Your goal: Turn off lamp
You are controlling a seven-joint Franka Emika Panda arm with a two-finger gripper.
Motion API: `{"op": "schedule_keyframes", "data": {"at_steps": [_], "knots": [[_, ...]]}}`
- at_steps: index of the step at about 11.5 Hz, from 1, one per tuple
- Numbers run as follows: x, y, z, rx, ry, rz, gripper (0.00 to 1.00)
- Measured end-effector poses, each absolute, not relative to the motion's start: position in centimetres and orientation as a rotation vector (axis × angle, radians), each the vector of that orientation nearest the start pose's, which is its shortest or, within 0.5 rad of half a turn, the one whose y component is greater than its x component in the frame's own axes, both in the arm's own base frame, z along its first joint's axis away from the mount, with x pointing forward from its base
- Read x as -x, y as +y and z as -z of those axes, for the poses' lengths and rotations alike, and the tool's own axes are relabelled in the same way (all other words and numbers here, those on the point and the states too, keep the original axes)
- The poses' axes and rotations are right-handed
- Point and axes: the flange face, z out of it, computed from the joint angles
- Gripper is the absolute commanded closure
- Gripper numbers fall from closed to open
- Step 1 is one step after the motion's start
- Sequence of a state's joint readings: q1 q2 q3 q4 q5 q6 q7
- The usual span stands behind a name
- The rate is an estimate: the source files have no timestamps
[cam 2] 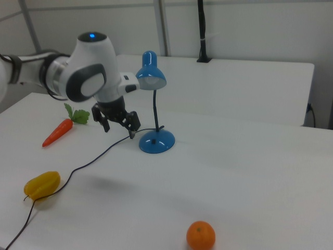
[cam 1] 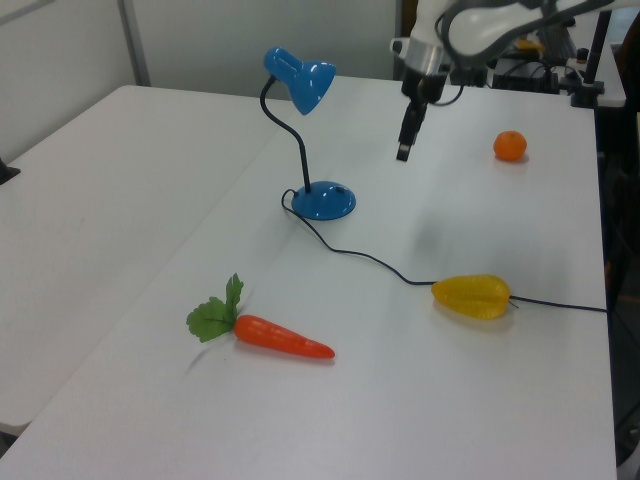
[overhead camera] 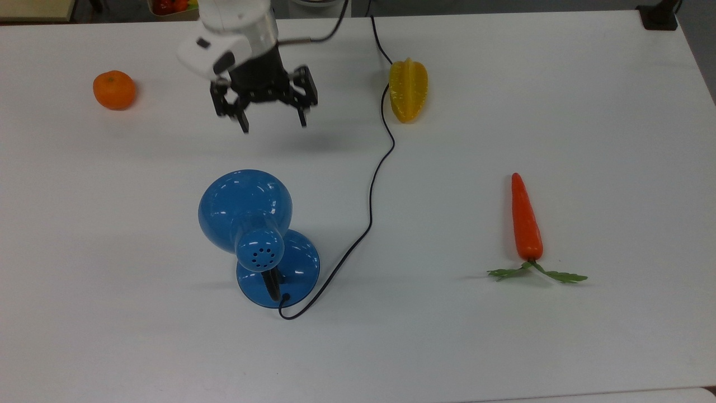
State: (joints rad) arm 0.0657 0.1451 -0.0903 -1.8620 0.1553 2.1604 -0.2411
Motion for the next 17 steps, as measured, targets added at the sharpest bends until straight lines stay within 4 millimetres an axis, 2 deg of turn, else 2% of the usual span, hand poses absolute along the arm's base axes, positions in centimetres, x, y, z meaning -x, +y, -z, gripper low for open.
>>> {"op": "schedule_keyframes", "data": {"at_steps": [3,6,8,9,11,14,15,17], "knots": [[-58.1,-2.0,-51.1,3.092,0.047,0.131,0.0],[-55.9,-2.2,-56.6,3.111,0.234,0.003,0.0],[-55.0,-1.5,-60.4,3.106,0.281,-0.022,0.0],[-54.7,-0.4,-61.9,3.105,0.292,-0.007,0.0],[-54.3,3.4,-63.5,3.103,0.296,0.022,0.0],[-53.6,8.4,-64.0,3.115,0.166,0.03,0.0],[-53.5,9.0,-64.0,3.12,0.082,0.031,0.0],[-53.9,8.9,-63.8,3.117,-0.12,0.062,0.0]]}}
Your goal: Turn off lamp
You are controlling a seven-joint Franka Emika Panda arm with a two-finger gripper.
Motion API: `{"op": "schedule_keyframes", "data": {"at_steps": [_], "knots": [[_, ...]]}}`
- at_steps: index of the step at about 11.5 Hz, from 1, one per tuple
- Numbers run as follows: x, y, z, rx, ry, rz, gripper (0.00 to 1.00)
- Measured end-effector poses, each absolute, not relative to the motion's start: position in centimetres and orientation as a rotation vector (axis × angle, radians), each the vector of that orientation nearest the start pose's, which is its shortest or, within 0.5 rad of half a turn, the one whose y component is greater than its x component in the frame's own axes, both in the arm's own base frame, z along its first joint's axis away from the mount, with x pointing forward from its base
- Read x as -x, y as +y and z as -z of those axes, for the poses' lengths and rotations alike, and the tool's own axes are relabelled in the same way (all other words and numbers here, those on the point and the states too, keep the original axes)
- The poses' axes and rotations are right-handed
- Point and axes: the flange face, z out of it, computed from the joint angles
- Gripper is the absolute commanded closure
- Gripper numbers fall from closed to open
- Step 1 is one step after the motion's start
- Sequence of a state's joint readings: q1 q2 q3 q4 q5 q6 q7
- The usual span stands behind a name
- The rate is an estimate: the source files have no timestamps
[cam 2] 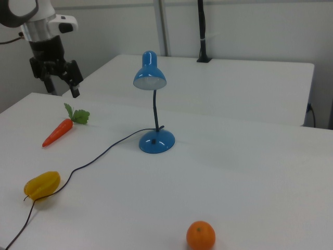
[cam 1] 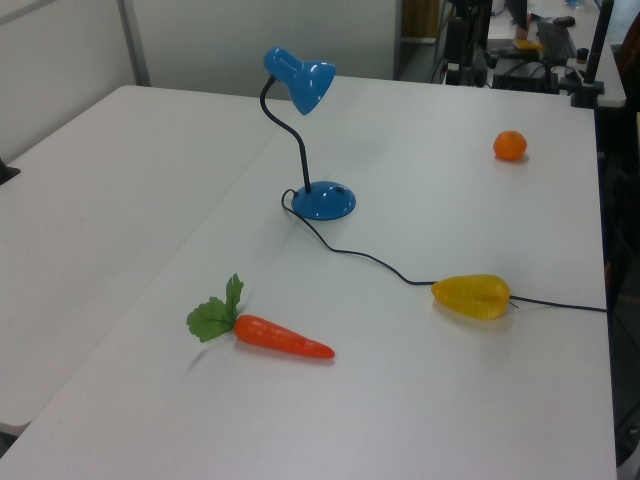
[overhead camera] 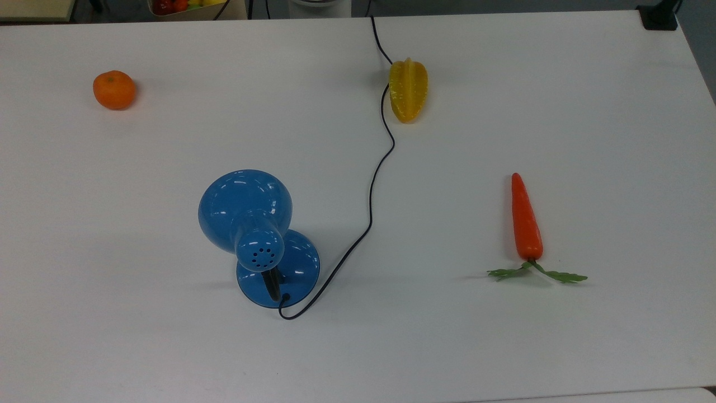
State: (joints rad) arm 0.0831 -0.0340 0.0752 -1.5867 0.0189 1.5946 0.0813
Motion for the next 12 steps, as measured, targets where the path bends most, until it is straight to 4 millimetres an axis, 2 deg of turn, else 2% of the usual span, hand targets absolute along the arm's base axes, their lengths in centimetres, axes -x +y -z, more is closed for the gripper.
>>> {"op": "schedule_keyframes", "data": {"at_steps": [3,6,12], "knots": [[-55.4,7.7,-62.3,3.103,-0.319,0.126,0.0],[-56.0,5.9,-62.0,3.105,-0.316,0.134,0.0],[-56.0,6.2,-62.2,3.104,-0.317,0.153,0.0]]}}
